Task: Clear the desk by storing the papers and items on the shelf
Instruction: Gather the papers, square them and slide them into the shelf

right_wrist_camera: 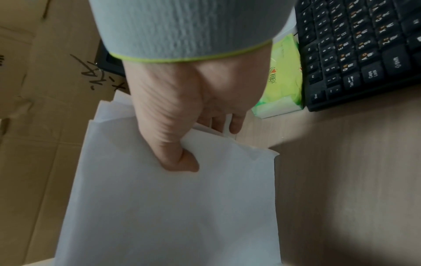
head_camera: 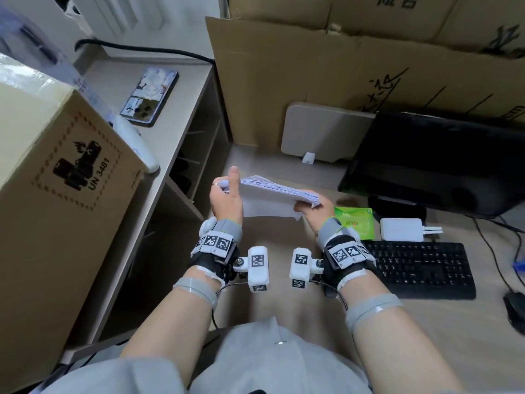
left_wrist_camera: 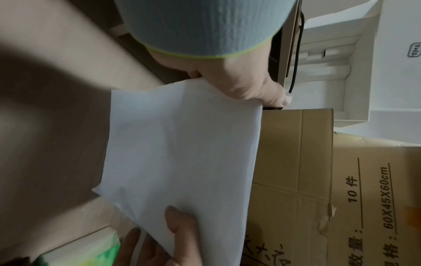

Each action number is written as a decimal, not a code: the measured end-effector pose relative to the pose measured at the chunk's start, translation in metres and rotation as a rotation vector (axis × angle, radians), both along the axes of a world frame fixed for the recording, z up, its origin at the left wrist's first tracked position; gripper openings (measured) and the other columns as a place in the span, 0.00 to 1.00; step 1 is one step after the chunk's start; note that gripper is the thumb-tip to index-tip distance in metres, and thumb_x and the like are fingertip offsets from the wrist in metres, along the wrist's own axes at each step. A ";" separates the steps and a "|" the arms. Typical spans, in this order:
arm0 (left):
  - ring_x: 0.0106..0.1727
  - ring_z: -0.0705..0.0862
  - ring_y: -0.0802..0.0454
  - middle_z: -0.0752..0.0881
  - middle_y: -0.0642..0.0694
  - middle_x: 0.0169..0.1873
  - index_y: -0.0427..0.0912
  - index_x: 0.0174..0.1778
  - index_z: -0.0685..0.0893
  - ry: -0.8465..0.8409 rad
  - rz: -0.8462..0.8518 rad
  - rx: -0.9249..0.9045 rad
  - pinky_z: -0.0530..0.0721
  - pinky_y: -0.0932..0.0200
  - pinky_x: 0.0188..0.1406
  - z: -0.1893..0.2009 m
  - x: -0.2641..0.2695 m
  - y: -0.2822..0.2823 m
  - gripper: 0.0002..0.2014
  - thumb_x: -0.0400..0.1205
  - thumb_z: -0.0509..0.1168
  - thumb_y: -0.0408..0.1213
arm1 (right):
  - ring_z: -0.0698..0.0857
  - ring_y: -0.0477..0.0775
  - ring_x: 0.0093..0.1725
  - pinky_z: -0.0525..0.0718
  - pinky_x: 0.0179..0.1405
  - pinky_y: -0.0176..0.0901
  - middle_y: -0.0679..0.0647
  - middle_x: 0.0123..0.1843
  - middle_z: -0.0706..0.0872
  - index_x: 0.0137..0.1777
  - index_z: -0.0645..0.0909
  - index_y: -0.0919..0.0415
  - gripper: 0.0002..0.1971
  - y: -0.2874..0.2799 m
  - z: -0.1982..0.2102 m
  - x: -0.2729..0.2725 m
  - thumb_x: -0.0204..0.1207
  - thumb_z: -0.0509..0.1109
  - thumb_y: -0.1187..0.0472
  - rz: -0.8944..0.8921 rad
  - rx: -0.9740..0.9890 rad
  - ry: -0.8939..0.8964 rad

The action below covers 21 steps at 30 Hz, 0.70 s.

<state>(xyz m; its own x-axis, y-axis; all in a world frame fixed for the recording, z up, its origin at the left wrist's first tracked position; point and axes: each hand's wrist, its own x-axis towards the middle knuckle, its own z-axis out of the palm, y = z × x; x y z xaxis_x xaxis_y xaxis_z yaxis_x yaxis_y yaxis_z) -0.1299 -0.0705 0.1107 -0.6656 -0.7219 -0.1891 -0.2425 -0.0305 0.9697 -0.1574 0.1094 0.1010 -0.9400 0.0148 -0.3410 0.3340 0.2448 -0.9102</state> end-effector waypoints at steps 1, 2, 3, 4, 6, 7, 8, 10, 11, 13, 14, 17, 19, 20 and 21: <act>0.33 0.76 0.58 0.77 0.53 0.33 0.43 0.34 0.72 -0.001 0.006 -0.016 0.75 0.71 0.38 -0.001 0.000 -0.001 0.20 0.83 0.64 0.54 | 0.83 0.51 0.44 0.79 0.47 0.39 0.56 0.45 0.86 0.52 0.88 0.63 0.19 0.001 0.001 0.000 0.65 0.69 0.80 0.050 0.024 -0.003; 0.32 0.75 0.58 0.76 0.53 0.32 0.43 0.32 0.70 0.001 0.010 -0.035 0.74 0.72 0.36 -0.001 -0.001 -0.002 0.21 0.83 0.64 0.54 | 0.81 0.53 0.44 0.79 0.47 0.42 0.55 0.45 0.86 0.53 0.88 0.60 0.20 0.001 0.002 0.000 0.65 0.68 0.79 0.089 0.043 -0.013; 0.31 0.73 0.58 0.74 0.53 0.31 0.42 0.31 0.69 0.003 0.014 -0.048 0.74 0.72 0.35 0.000 -0.001 -0.003 0.22 0.83 0.63 0.54 | 0.80 0.54 0.43 0.78 0.45 0.44 0.55 0.45 0.86 0.53 0.89 0.59 0.21 0.000 0.004 0.000 0.65 0.68 0.78 0.105 0.053 -0.032; 0.31 0.72 0.57 0.74 0.52 0.31 0.41 0.32 0.70 0.005 0.011 -0.052 0.74 0.70 0.34 0.000 -0.001 -0.004 0.22 0.83 0.63 0.54 | 0.79 0.54 0.42 0.77 0.44 0.46 0.55 0.44 0.85 0.52 0.88 0.58 0.20 -0.001 0.005 -0.001 0.65 0.68 0.77 0.095 0.050 -0.058; 0.33 0.74 0.55 0.75 0.49 0.32 0.36 0.37 0.74 0.010 -0.027 -0.029 0.74 0.71 0.34 0.003 -0.001 -0.005 0.23 0.83 0.63 0.55 | 0.78 0.54 0.42 0.77 0.43 0.47 0.57 0.43 0.83 0.46 0.86 0.59 0.13 -0.003 0.006 -0.003 0.66 0.70 0.75 -0.015 0.022 -0.134; 0.35 0.76 0.55 0.77 0.49 0.33 0.35 0.42 0.77 0.009 -0.066 -0.010 0.75 0.71 0.36 0.005 -0.001 -0.007 0.23 0.82 0.64 0.56 | 0.78 0.54 0.43 0.77 0.44 0.47 0.58 0.43 0.83 0.43 0.84 0.59 0.10 -0.003 0.007 -0.003 0.67 0.71 0.74 -0.087 -0.004 -0.177; 0.37 0.79 0.56 0.79 0.50 0.36 0.37 0.47 0.78 0.008 -0.116 0.009 0.76 0.70 0.39 0.008 0.000 -0.007 0.22 0.80 0.67 0.57 | 0.79 0.54 0.42 0.77 0.44 0.46 0.57 0.42 0.83 0.40 0.84 0.59 0.08 -0.003 0.007 -0.003 0.66 0.71 0.73 -0.149 -0.038 -0.213; 0.43 0.84 0.58 0.84 0.52 0.43 0.43 0.57 0.76 0.015 -0.230 0.053 0.80 0.67 0.45 0.009 0.000 -0.008 0.26 0.72 0.75 0.56 | 0.79 0.55 0.40 0.78 0.41 0.45 0.54 0.37 0.82 0.35 0.82 0.58 0.06 -0.002 0.009 -0.005 0.60 0.72 0.68 -0.231 -0.078 -0.246; 0.47 0.86 0.57 0.85 0.51 0.47 0.45 0.60 0.75 0.013 -0.277 0.077 0.82 0.65 0.48 0.007 0.002 -0.009 0.30 0.69 0.78 0.55 | 0.78 0.55 0.38 0.77 0.40 0.45 0.53 0.34 0.81 0.33 0.81 0.58 0.06 -0.001 0.010 -0.005 0.55 0.71 0.66 -0.251 -0.081 -0.248; 0.54 0.88 0.54 0.87 0.49 0.53 0.46 0.63 0.75 -0.018 -0.320 0.084 0.85 0.60 0.55 0.000 0.006 -0.011 0.35 0.64 0.83 0.49 | 0.74 0.53 0.37 0.74 0.38 0.45 0.51 0.32 0.78 0.30 0.79 0.58 0.05 0.000 0.014 -0.007 0.52 0.69 0.65 -0.254 -0.100 -0.232; 0.55 0.88 0.54 0.88 0.48 0.54 0.45 0.63 0.76 -0.035 -0.323 0.073 0.86 0.59 0.56 -0.003 0.008 -0.012 0.36 0.63 0.84 0.48 | 0.73 0.53 0.37 0.72 0.38 0.43 0.50 0.32 0.76 0.29 0.78 0.58 0.05 0.000 0.014 -0.007 0.54 0.69 0.68 -0.242 -0.102 -0.221; 0.52 0.89 0.60 0.88 0.50 0.52 0.44 0.65 0.77 -0.019 -0.333 0.141 0.86 0.62 0.55 -0.007 0.016 -0.016 0.42 0.59 0.82 0.59 | 0.70 0.52 0.35 0.69 0.35 0.41 0.50 0.31 0.74 0.28 0.76 0.57 0.11 0.003 0.013 -0.007 0.61 0.69 0.73 -0.266 -0.117 -0.218; 0.48 0.89 0.65 0.88 0.52 0.51 0.48 0.62 0.77 -0.023 -0.407 0.181 0.86 0.64 0.54 -0.009 0.019 -0.017 0.41 0.57 0.80 0.64 | 0.69 0.52 0.33 0.68 0.33 0.40 0.49 0.30 0.73 0.29 0.76 0.57 0.13 0.005 0.013 -0.007 0.63 0.69 0.76 -0.318 -0.128 -0.221; 0.50 0.89 0.64 0.89 0.51 0.51 0.49 0.61 0.77 -0.059 -0.444 0.178 0.87 0.60 0.57 -0.010 0.020 -0.016 0.38 0.59 0.81 0.61 | 0.69 0.52 0.34 0.68 0.32 0.40 0.49 0.30 0.73 0.30 0.76 0.57 0.13 0.006 0.011 -0.008 0.64 0.69 0.77 -0.345 -0.142 -0.221; 0.52 0.89 0.60 0.89 0.50 0.52 0.48 0.61 0.78 -0.100 -0.467 0.161 0.86 0.55 0.59 -0.011 0.021 -0.016 0.36 0.60 0.82 0.55 | 0.69 0.52 0.35 0.68 0.33 0.41 0.50 0.31 0.73 0.31 0.76 0.58 0.13 0.006 0.011 -0.008 0.64 0.69 0.76 -0.369 -0.160 -0.234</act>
